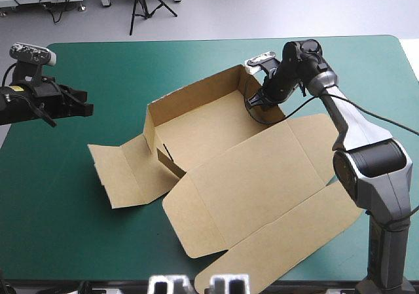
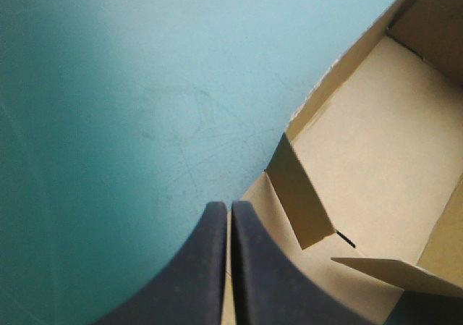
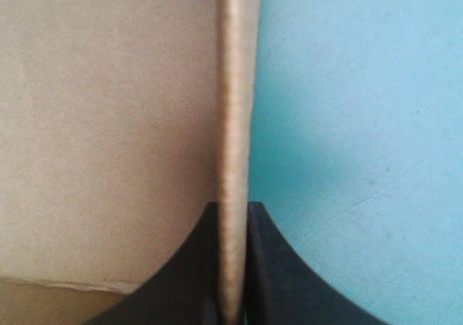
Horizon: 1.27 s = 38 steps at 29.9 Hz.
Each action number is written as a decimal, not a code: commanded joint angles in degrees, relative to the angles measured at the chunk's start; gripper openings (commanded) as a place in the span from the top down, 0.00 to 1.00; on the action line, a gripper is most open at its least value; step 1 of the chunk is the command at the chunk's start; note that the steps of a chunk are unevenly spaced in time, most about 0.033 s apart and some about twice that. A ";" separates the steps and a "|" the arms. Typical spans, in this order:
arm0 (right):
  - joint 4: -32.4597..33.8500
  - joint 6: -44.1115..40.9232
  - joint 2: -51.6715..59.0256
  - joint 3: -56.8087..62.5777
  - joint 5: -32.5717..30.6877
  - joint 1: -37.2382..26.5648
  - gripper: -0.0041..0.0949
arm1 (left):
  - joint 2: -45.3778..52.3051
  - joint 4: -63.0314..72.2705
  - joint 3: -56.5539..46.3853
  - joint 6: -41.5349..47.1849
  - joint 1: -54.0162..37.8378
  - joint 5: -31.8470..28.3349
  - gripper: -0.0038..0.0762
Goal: Fold the box
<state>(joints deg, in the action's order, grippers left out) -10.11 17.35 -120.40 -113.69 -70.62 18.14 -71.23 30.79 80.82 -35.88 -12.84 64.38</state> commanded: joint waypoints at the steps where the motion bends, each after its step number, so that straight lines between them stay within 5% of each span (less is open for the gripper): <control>1: -2.90 0.52 5.12 -4.33 -0.87 -0.02 0.98 | 1.39 2.77 1.88 0.44 0.09 -0.75 0.94; 8: -2.27 1.31 12.39 -5.39 -0.87 -1.96 0.98 | 1.39 2.43 1.88 0.44 0.09 -0.93 0.94; 18: -3.60 2.56 23.93 -5.39 -0.97 -14.40 0.98 | 1.39 2.55 1.88 0.58 0.09 -5.70 0.94; 27: -23.55 8.83 28.57 -5.39 -0.97 -25.45 0.98 | 1.39 2.63 1.88 2.36 0.09 -11.49 0.94; 38: -37.04 12.21 28.65 -5.28 -0.97 -26.08 0.98 | -0.28 18.71 1.64 -3.37 0.09 -9.63 0.94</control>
<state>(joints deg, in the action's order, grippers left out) -38.25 28.80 -94.66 -117.22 -71.66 -7.47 -71.93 40.62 80.82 -36.11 -12.84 55.87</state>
